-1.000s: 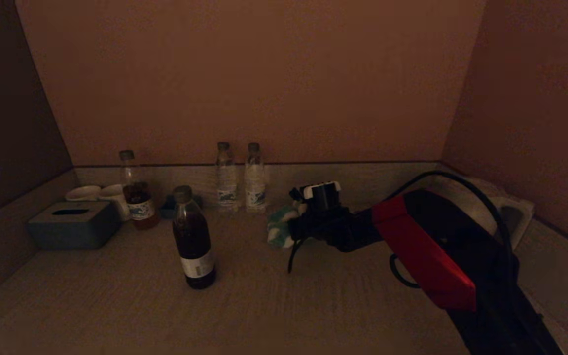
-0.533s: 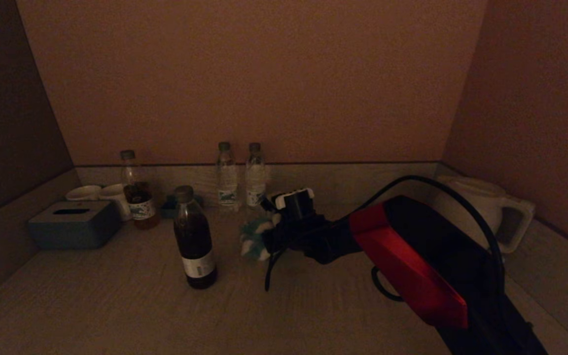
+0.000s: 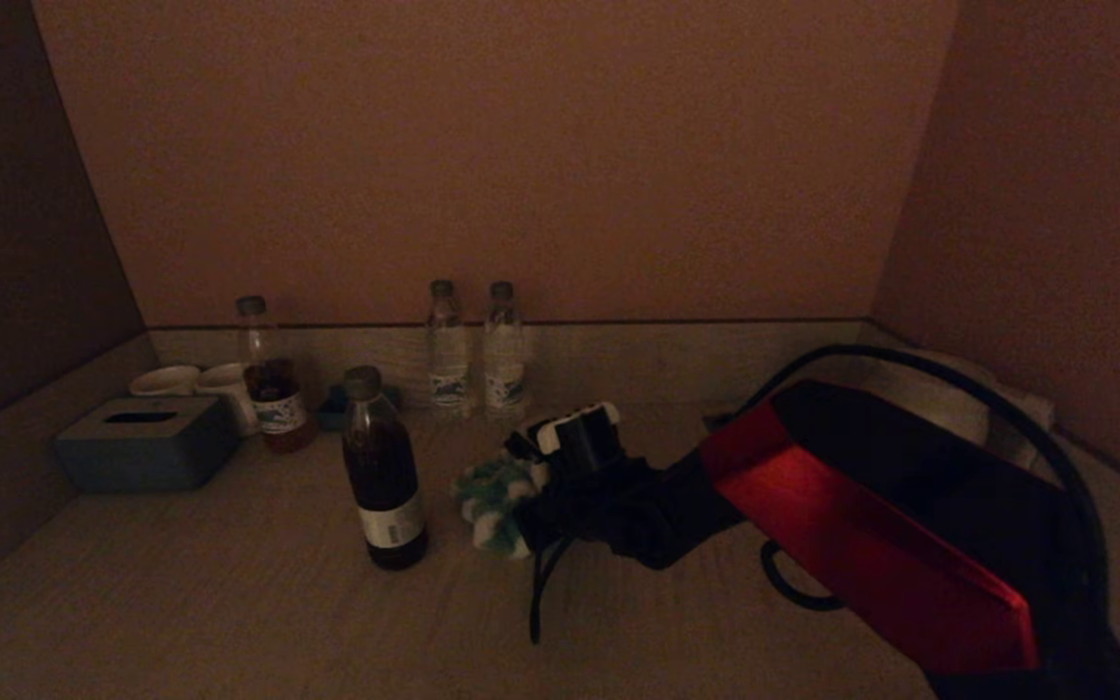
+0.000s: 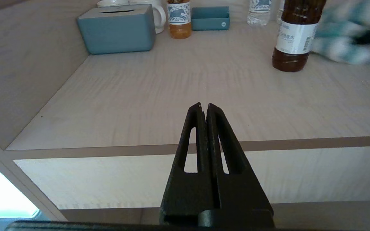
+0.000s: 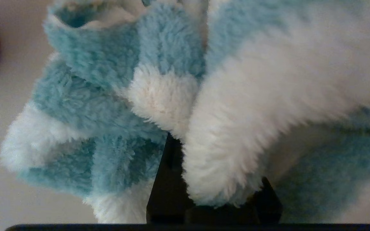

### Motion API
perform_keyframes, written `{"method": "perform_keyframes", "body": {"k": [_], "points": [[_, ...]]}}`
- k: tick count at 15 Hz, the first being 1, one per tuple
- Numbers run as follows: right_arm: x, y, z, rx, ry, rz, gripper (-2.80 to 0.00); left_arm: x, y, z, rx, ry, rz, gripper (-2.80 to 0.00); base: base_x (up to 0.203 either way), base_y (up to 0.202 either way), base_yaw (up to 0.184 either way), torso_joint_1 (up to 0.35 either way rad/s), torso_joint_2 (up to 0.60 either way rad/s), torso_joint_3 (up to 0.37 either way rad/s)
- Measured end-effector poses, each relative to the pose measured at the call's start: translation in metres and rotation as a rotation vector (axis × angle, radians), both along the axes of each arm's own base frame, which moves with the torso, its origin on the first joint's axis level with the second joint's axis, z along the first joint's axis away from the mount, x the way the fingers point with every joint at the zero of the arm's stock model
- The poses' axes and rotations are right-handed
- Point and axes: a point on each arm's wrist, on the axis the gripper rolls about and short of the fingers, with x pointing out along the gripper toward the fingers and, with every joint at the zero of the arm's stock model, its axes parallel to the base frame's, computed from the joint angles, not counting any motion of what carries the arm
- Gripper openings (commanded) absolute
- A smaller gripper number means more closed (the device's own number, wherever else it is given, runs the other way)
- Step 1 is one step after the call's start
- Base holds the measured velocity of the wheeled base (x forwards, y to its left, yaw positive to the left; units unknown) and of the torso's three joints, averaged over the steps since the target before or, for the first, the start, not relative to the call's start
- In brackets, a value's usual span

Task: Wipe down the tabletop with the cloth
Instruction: Sweep the stains on the table

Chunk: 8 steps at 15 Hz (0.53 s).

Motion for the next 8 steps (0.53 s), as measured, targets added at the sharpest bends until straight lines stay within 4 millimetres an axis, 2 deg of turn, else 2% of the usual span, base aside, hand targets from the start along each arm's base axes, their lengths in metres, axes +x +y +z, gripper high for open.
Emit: {"method": "perform_keyframes", "body": {"k": [5,6,8], "points": [[-0.047,-0.027,0.001,-0.018,0.028,0.012,-2.8,0.0,0.0,0.0,0.0,-0.001,0.0,-2.8,0.0,0.0,0.0,0.0,0.0,0.0],[-0.052,-0.036,0.001,-0.018,0.028,0.001,-2.8,0.0,0.0,0.0,0.0,-0.001,0.0,-2.8,0.0,0.0,0.0,0.0,0.0,0.0],[-0.05,-0.056,0.003,-0.005,0.011,-0.045,-2.8,0.0,0.0,0.0,0.0,-0.001,0.0,-2.8,0.0,0.0,0.0,0.0,0.0,0.0]]}}
